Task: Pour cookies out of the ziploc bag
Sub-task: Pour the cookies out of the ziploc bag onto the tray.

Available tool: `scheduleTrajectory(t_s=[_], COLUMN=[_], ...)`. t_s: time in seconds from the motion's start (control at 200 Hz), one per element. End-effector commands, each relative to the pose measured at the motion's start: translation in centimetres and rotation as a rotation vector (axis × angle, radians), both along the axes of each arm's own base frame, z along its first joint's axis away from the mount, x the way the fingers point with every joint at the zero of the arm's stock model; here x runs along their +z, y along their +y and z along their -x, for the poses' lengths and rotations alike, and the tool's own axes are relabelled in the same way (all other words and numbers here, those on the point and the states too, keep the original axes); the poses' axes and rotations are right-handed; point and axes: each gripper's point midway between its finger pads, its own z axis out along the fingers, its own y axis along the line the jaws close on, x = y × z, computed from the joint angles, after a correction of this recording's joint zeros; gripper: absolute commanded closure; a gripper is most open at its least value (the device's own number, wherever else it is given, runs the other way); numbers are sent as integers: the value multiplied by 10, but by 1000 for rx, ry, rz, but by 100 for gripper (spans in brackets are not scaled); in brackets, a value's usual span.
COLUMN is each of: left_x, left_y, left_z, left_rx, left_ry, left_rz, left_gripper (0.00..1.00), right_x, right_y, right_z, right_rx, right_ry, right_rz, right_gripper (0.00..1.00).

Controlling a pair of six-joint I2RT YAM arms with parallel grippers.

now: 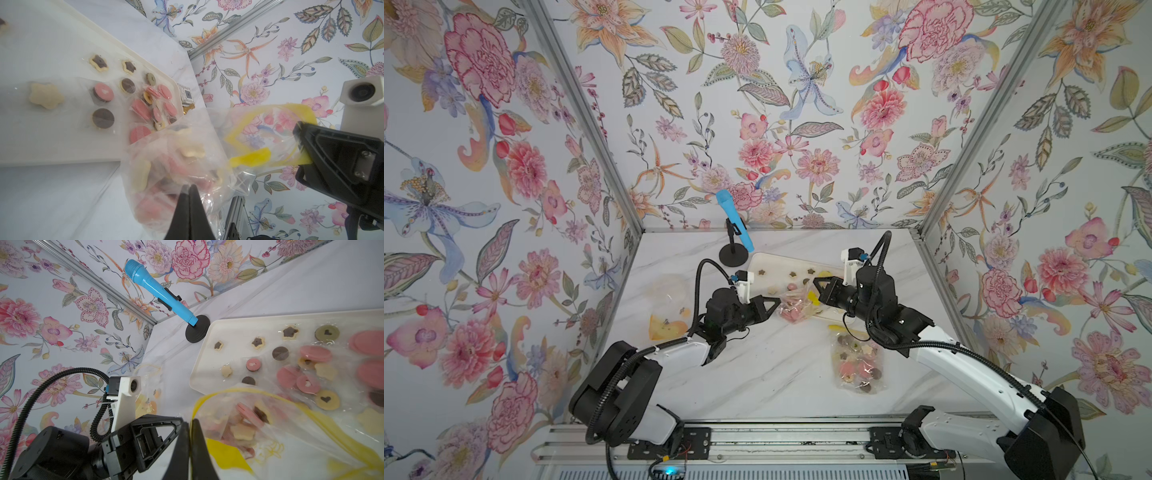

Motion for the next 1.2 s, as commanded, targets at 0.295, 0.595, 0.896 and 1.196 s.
scheduleTrajectory(t_s=[0.295,0.595,0.896,1.196], left_x=[47,61,66,47], left_y=[63,100,128,128], left_z=[-51,-84,-107,-114], left_rx=[178,287,359,346], left_ry=[-132,-182,-204,-175], left_rz=[-156,-245,-331,-352], left_gripper=[100,100,100,100], right_x=[1,-19,-55,-101], right_y=[59,100,138,157], right_z=[-42,-72,-100,-106], right_rx=[162,246,317,348], right_ry=[-40,-42,19,83], right_rz=[34,15,4,24], right_gripper=[100,100,100,100])
